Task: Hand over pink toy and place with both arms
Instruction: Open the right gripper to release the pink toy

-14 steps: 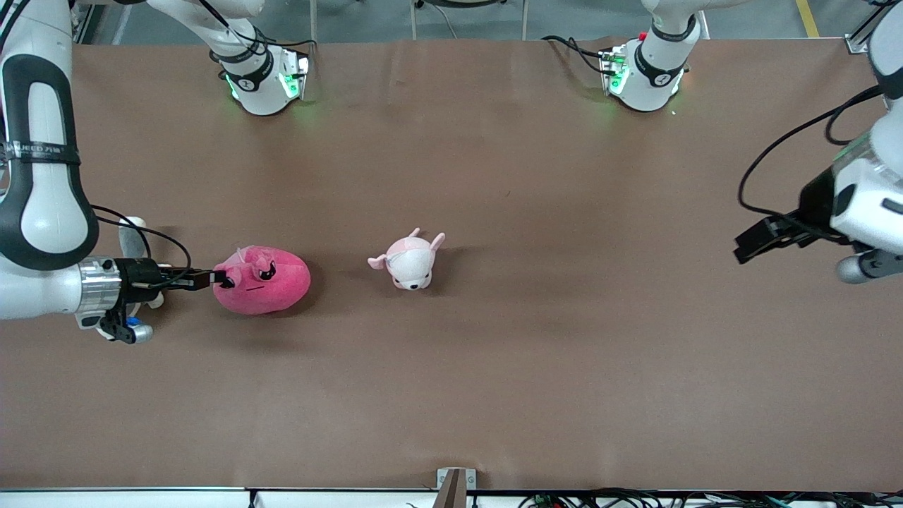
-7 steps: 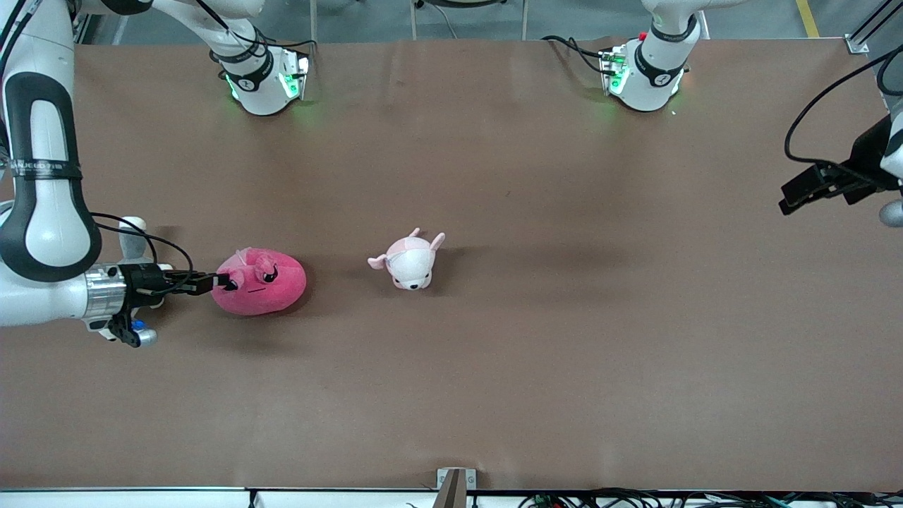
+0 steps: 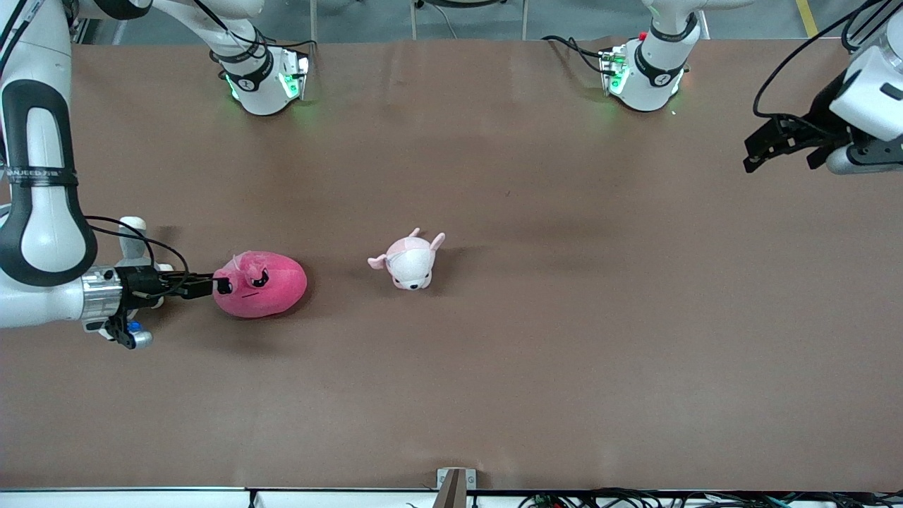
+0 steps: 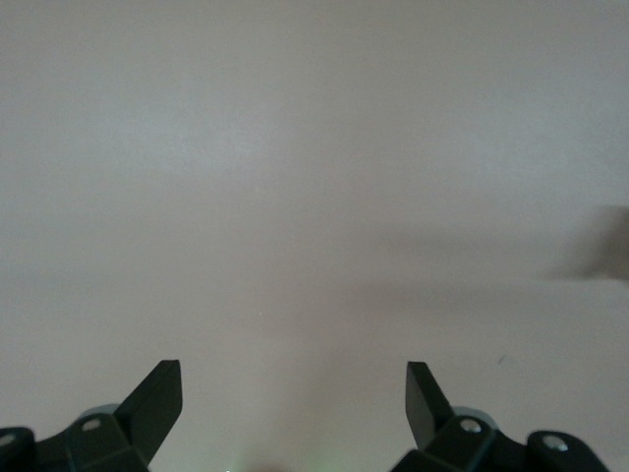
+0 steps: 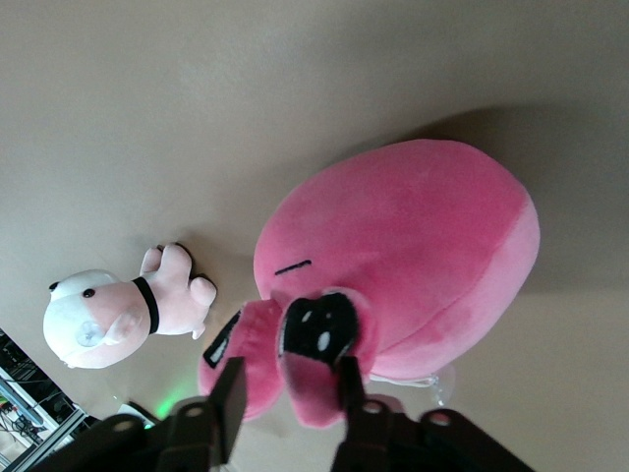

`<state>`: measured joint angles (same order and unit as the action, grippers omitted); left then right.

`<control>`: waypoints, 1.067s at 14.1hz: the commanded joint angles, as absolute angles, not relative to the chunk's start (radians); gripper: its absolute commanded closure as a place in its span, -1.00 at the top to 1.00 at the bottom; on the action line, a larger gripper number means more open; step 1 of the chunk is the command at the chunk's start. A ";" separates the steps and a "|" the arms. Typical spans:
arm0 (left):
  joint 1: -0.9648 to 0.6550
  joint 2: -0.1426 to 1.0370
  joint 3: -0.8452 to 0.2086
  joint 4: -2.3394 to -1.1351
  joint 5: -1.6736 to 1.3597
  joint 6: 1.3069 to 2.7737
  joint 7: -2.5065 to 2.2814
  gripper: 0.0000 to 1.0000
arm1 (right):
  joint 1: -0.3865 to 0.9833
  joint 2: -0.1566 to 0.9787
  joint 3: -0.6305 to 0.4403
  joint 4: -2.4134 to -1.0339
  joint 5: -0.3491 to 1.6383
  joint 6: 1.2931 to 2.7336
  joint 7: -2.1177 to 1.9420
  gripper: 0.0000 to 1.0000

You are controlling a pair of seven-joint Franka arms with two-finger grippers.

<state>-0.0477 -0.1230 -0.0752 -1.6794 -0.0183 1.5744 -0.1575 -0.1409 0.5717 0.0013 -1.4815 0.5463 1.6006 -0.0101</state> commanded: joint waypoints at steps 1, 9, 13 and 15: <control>-0.141 -0.170 0.021 -1.720 -0.031 1.582 -0.141 1.00 | -0.166 0.555 0.012 -1.447 0.540 1.592 -0.017 1.00; -0.133 -0.170 0.005 -1.706 -0.006 1.559 -0.156 1.00 | -0.150 0.332 0.017 -1.417 0.183 1.559 -0.012 1.00; -0.137 -0.158 0.003 -1.677 -0.003 1.560 -0.150 1.00 | -0.137 0.233 0.018 -1.390 0.043 1.560 -0.008 1.00; -0.137 -0.146 0.005 -1.674 0.005 1.560 -0.141 1.00 | -0.120 0.206 0.018 -1.365 -0.003 1.555 -0.008 1.00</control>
